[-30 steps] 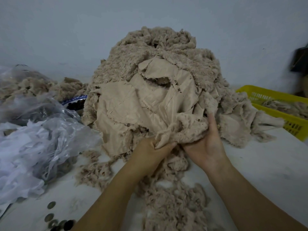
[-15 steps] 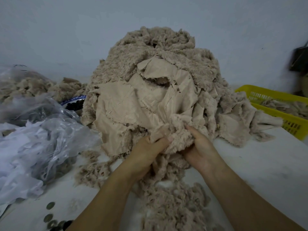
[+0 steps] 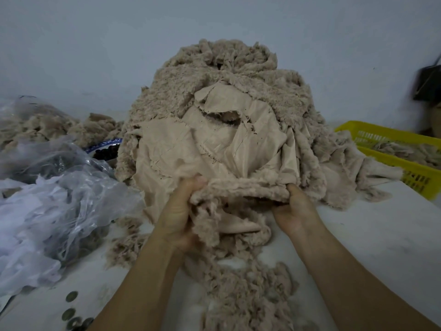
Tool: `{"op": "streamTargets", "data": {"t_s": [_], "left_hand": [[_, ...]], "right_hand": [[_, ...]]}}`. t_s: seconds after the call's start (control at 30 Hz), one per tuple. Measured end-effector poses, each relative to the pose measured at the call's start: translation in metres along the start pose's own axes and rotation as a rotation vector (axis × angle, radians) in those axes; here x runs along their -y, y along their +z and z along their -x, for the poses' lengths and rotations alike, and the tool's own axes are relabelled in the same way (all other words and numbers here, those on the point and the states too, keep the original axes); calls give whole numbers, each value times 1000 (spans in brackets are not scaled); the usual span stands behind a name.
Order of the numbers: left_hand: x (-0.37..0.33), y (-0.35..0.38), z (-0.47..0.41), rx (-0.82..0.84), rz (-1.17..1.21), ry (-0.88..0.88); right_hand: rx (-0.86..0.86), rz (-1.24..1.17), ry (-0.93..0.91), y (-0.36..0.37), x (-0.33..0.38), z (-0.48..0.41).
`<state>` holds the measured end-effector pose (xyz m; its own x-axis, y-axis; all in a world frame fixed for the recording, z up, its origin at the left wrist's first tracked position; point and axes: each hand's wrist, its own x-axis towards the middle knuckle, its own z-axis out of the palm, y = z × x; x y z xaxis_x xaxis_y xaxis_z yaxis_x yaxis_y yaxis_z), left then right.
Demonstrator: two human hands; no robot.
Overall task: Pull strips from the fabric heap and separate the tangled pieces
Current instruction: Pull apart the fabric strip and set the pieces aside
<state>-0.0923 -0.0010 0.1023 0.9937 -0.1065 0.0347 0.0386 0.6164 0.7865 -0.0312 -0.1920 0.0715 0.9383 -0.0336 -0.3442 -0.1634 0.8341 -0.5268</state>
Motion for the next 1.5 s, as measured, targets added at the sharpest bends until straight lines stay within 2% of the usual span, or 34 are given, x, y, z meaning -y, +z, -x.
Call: {"op": "streamTargets", "data": {"t_s": [0.13, 0.23, 0.3, 0.37, 0.47, 0.53, 0.6, 0.67, 0.7, 0.83, 0.93, 1.03, 1.1, 1.2, 1.33, 1.37, 1.43, 1.5], "left_hand": [[-12, -5, -3, -23, 239, 117], [-15, -9, -5, 0, 395, 116], [-13, -7, -5, -23, 280, 86], [-8, -7, -8, -69, 118, 31], [0, -5, -11, -82, -29, 48], [3, -4, -12, -124, -83, 75], [6, -7, -14, -165, -97, 89], [8, -9, -16, -169, -130, 94], [10, -10, -16, -161, -171, 104], [23, -4, -12, -75, -341, 132], [30, 3, -8, 9, -424, 78], [31, 2, -11, -52, -468, 52], [29, 1, -10, -81, -495, 31], [23, 0, -9, -104, -458, -12], [10, -5, -9, -236, -151, -16], [6, -6, -9, -253, -70, -3], [1, -9, -10, -250, 3, -2], [2, -9, -10, -221, 9, -20]], "right_hand": [[-21, -23, -14, -4, 2, -6], [-37, 19, 2, -2, -2, -1], [16, 127, 45, -1, -4, 8], [159, 290, 146, 1, -6, 20], [271, 685, 223, 8, -9, 36], [243, 923, 91, 12, -13, 41], [150, 1019, -152, 14, -14, 40], [68, 977, -348, 13, -12, 35], [72, 953, -372, 13, -11, 35], [274, 1020, -190, 11, -22, 35], [316, 1030, -216, 14, -26, 38], [299, 922, -255, 14, -22, 36], [264, 795, -238, 11, -16, 33], [158, 417, -132, 6, -3, 19], [2, 49, -47, 1, 9, 13], [19, 70, -70, 1, 9, 13], [172, 208, -111, 2, 6, 15], [316, 476, -159, 4, -2, 19]]}}
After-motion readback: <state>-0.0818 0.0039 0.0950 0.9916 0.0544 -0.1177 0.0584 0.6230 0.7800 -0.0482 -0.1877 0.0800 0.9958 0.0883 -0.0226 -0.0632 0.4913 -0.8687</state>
